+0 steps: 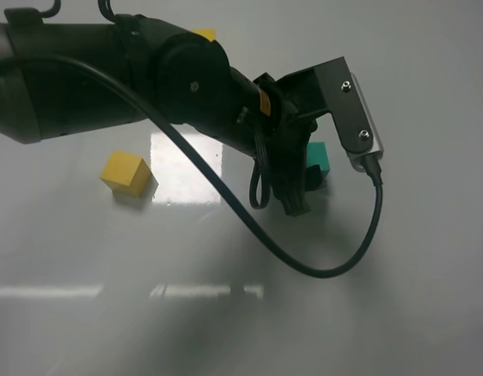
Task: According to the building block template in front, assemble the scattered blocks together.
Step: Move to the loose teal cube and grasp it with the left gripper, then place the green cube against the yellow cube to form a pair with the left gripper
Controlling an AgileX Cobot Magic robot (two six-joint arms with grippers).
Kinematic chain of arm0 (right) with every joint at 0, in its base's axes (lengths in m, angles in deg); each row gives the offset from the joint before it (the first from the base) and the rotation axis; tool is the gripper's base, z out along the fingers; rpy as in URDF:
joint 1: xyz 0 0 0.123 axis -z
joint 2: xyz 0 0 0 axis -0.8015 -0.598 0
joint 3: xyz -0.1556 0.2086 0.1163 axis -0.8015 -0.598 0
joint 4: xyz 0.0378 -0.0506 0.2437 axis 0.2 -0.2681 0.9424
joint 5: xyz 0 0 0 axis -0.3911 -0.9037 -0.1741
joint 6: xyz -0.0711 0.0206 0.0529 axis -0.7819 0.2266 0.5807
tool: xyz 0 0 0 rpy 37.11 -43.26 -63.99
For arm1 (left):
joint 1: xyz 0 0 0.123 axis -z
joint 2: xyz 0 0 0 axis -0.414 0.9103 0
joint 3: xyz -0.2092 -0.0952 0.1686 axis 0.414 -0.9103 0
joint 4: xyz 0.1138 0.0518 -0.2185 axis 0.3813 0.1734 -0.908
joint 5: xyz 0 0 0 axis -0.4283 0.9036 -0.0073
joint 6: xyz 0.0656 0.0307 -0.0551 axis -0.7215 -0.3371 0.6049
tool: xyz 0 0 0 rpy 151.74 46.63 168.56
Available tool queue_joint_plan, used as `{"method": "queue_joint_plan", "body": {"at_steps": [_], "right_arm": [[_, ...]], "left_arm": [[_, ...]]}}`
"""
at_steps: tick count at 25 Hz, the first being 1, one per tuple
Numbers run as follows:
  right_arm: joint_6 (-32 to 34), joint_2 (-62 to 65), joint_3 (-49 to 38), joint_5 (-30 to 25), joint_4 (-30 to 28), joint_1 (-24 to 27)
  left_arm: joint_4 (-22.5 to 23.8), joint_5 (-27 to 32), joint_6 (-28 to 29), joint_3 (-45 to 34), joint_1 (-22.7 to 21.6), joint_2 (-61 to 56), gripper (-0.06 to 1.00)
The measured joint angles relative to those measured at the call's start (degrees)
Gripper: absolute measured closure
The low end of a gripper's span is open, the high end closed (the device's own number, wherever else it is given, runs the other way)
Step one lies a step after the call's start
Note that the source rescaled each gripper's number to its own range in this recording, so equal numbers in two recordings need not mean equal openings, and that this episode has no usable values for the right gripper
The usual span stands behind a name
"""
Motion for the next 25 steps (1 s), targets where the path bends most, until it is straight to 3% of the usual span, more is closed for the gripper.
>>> {"method": "queue_joint_plan", "body": {"at_steps": [4,8,19,25], "right_arm": [[0.0,0.0,0.0,0.0,0.0,0.0],[0.0,0.0,0.0,0.0,0.0,0.0],[0.0,0.0,0.0,0.0,0.0,0.0],[0.0,0.0,0.0,0.0,0.0,0.0]], "left_arm": [[0.0,0.1,0.0,0.0,-0.2,0.0,0.69],[-0.2,0.1,0.0,0.0,-0.2,0.1,0.89],[-0.7,-0.1,0.0,0.8,-0.1,0.8,0.91],[1.2,11.5,0.0,5.9,0.3,-1.9,0.91]]}}
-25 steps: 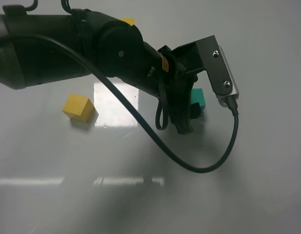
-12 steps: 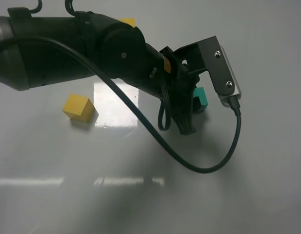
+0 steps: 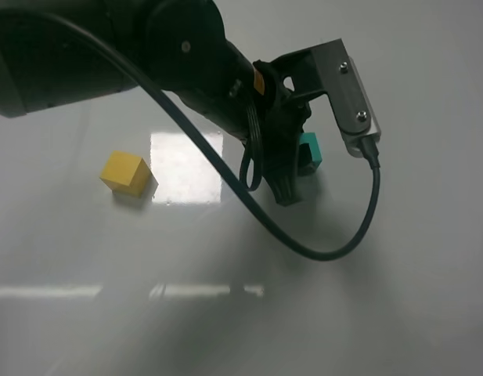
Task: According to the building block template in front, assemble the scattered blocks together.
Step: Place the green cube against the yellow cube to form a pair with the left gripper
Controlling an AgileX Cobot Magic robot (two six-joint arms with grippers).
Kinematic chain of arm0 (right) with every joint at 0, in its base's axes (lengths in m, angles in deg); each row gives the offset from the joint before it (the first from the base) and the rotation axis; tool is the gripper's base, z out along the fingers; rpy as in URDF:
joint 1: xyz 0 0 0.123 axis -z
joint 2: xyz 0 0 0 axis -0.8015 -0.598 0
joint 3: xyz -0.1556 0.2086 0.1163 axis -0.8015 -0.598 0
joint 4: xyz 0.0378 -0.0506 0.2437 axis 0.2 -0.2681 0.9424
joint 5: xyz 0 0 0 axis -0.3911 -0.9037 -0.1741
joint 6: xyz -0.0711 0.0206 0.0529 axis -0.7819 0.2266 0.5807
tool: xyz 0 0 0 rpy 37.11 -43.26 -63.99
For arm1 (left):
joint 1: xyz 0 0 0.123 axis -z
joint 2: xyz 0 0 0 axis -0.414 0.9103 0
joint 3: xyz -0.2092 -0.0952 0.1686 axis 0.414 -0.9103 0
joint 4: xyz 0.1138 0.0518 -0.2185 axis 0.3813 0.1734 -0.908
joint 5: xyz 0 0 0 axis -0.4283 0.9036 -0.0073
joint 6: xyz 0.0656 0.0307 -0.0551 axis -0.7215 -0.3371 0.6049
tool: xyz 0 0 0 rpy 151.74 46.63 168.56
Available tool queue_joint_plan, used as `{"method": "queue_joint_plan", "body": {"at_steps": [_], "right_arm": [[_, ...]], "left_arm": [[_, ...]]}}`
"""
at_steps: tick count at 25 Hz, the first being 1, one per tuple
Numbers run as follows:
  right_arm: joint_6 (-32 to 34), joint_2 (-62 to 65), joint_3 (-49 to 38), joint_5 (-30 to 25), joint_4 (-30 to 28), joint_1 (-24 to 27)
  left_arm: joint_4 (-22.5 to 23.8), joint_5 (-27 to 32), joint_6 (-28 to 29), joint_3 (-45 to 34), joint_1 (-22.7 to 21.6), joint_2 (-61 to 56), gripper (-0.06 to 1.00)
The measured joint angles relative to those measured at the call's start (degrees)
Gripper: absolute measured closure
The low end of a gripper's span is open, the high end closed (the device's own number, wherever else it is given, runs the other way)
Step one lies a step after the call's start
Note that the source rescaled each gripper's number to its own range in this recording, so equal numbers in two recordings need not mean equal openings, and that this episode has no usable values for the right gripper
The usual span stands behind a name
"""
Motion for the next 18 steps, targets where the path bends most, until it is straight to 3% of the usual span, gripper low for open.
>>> {"method": "queue_joint_plan", "body": {"at_steps": [8,12,18], "right_arm": [[0.0,0.0,0.0,0.0,0.0,0.0],[0.0,0.0,0.0,0.0,0.0,0.0],[0.0,0.0,0.0,0.0,0.0,0.0]], "left_arm": [[8.0,16.8,0.0,1.0,0.0,-9.5,0.91],[14.6,24.6,0.0,1.0,0.0,-13.5,0.91],[17.5,28.0,1.1,-0.8,-2.0,-19.5,0.91]]}}
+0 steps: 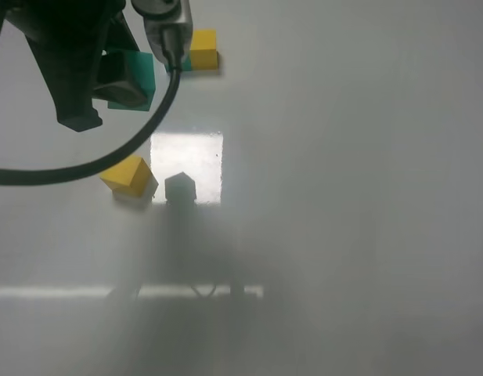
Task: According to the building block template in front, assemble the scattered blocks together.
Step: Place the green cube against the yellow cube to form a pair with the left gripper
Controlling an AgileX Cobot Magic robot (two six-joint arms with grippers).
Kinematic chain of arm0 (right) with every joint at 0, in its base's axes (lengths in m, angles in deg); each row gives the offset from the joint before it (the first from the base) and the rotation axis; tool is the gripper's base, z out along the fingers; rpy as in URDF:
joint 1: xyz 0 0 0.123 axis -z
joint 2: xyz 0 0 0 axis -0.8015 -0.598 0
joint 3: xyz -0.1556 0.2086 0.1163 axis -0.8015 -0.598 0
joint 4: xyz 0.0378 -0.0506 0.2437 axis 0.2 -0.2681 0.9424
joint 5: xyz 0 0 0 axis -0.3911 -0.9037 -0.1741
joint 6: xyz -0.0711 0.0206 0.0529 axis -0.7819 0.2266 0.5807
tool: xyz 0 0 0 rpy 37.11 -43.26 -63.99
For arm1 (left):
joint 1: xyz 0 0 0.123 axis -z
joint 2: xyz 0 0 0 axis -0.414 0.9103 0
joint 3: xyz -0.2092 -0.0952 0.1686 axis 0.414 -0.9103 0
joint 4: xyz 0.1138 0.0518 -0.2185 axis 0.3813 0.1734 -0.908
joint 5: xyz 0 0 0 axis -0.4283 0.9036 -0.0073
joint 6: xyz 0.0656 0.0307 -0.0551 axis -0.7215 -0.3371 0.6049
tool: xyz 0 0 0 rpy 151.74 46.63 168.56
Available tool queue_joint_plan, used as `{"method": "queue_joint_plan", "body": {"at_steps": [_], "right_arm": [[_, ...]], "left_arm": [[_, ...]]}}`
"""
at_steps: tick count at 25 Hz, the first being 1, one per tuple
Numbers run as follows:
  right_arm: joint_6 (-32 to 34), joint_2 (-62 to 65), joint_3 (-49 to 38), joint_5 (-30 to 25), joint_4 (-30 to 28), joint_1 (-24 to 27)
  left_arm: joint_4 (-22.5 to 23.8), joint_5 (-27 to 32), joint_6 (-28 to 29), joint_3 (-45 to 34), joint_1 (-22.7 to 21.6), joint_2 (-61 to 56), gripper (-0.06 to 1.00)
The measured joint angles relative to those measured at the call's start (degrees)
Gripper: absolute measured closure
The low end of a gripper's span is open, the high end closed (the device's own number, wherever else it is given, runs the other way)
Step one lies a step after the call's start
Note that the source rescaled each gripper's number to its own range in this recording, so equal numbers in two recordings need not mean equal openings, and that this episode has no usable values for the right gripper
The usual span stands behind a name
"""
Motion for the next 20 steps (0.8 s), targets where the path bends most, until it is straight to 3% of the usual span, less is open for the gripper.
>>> {"method": "queue_joint_plan", "body": {"at_steps": [9,14,20], "right_arm": [[0.0,0.0,0.0,0.0,0.0,0.0],[0.0,0.0,0.0,0.0,0.0,0.0],[0.0,0.0,0.0,0.0,0.0,0.0]], "left_arm": [[-1.7,-0.2,-1.7,-15.6,-10.2,-10.7,0.91],[-5.9,-6.3,-9.2,-23.7,-16.2,-14.5,0.91],[-7.9,-11.1,-20.7,-25.1,-21.6,-14.7,0.91]]}}
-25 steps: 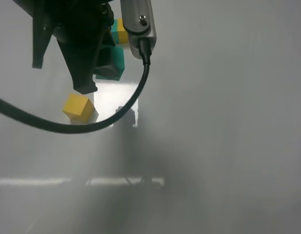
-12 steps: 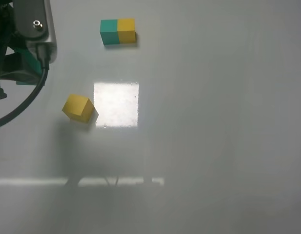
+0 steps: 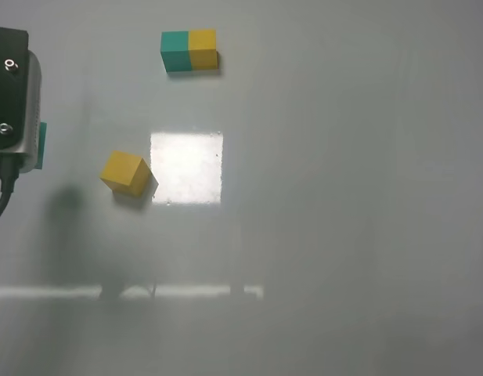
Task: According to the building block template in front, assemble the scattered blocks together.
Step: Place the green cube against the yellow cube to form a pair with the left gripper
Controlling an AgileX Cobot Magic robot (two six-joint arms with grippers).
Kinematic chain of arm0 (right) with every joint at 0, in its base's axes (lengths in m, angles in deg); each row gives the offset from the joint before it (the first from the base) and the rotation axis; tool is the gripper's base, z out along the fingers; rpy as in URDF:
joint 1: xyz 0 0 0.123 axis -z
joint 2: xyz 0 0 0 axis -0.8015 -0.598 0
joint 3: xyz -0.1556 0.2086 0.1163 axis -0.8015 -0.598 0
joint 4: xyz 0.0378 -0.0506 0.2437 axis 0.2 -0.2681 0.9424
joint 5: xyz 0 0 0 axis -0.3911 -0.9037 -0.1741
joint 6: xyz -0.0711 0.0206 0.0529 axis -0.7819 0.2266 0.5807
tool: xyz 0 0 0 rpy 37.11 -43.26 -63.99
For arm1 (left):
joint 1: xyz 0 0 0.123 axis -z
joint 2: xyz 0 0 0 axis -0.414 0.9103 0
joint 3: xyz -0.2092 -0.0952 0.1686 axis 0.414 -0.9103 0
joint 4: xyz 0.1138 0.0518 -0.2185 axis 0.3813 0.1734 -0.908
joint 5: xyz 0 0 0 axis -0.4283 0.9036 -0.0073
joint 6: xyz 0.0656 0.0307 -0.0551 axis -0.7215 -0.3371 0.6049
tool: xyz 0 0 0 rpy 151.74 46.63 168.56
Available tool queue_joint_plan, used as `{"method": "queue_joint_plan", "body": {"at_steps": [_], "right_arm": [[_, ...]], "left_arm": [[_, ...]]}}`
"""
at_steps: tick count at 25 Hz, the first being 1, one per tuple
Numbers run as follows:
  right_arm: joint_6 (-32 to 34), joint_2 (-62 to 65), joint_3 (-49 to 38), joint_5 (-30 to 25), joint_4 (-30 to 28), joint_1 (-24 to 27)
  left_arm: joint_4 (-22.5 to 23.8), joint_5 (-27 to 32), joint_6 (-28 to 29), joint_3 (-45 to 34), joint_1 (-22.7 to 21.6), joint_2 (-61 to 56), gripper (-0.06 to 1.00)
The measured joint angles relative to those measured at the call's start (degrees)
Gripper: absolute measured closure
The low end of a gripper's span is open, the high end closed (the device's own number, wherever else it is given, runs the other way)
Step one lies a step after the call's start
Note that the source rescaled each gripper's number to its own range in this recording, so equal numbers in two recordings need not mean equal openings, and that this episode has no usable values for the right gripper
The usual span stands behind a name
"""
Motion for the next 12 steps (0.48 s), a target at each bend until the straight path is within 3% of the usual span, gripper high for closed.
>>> {"method": "queue_joint_plan", "body": {"at_steps": [7,12], "right_arm": [[0.0,0.0,0.0,0.0,0.0,0.0],[0.0,0.0,0.0,0.0,0.0,0.0]], "left_arm": [[-5.8,-3.2,-17.6,0.0,-2.6,3.4,0.91],[-8.2,-6.8,-22.8,0.0,-2.7,6.1,0.91]]}}
